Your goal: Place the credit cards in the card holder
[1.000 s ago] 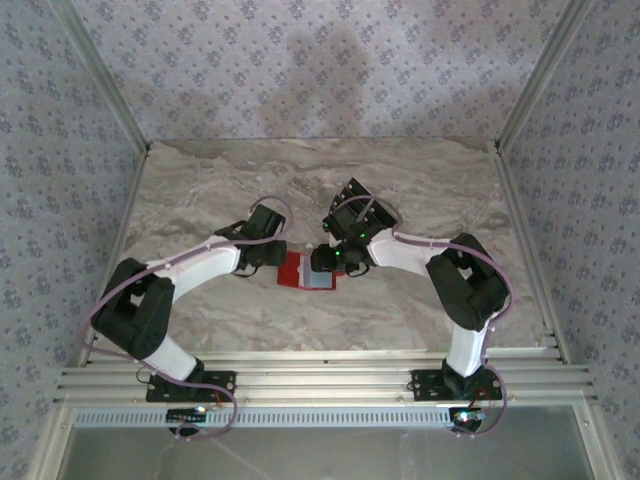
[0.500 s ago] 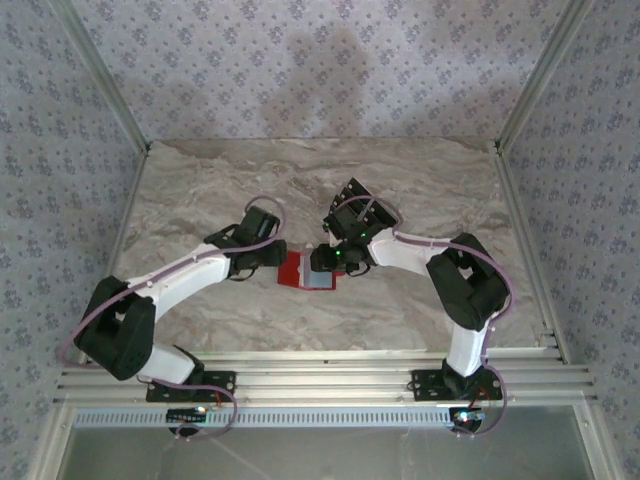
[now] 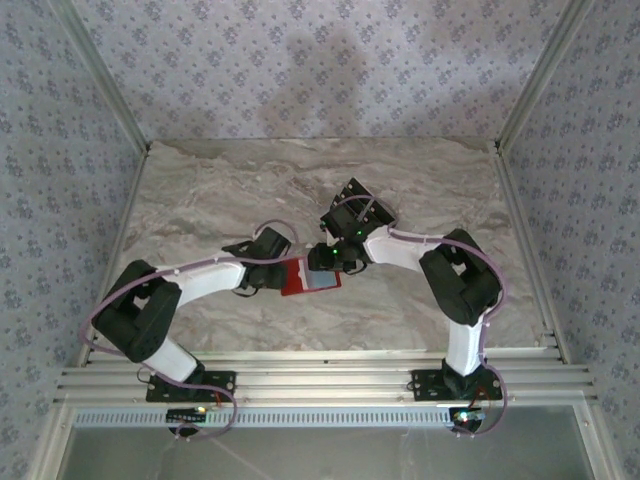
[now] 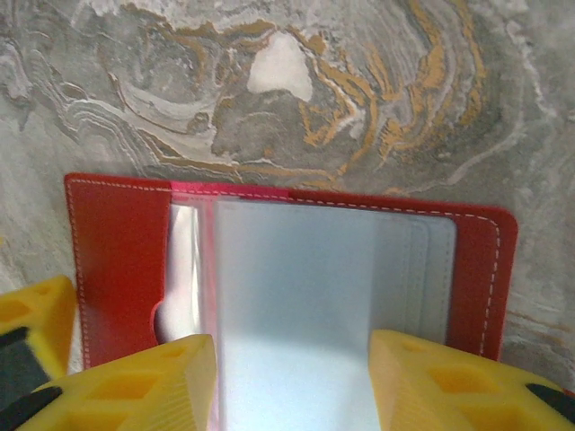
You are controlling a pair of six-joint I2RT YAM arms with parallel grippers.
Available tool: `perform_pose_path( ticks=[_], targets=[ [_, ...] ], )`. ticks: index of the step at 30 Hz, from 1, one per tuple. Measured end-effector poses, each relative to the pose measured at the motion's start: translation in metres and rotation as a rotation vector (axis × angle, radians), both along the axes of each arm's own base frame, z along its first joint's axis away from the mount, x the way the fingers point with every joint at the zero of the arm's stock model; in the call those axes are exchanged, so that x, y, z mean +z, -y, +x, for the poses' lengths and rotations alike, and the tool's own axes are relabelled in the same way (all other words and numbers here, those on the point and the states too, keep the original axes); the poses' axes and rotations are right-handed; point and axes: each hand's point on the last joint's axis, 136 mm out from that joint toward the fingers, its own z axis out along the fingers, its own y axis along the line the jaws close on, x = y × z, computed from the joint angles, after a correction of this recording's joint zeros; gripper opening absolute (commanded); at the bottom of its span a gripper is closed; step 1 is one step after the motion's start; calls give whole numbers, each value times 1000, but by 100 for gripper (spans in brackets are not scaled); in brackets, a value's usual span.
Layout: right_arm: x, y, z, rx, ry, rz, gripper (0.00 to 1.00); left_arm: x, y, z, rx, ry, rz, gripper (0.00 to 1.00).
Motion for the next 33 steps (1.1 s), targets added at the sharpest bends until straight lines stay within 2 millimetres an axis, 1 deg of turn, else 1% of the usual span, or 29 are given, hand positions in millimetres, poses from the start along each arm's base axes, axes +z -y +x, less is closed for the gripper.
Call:
perform_pose_path(
  ticks=[7,14,17,22,24,28,33],
  targets=[
    [-2,-5,0,10,-13,11,51,-3,1,1,-2,6,-2,62],
    [-2,-17,-4,20,-27,48,51,-3,0,3,4,15,-3,62],
    [-1,-21,-6,13,-39,65,51,-2,-4,8,23,19,-12,62],
    [2,-28,-7,-13,-58,101,51,1,-22,22,87,28,-30,62],
    [3,-30,-7,-24,-61,113,51,6,-27,26,98,42,-39,62],
    [4,-32,-7,-47,-70,128,51,25,-26,27,90,90,-87,63],
    [5,-34,-5,-71,-78,146,51,43,-28,8,69,142,-178,63]
  ],
)
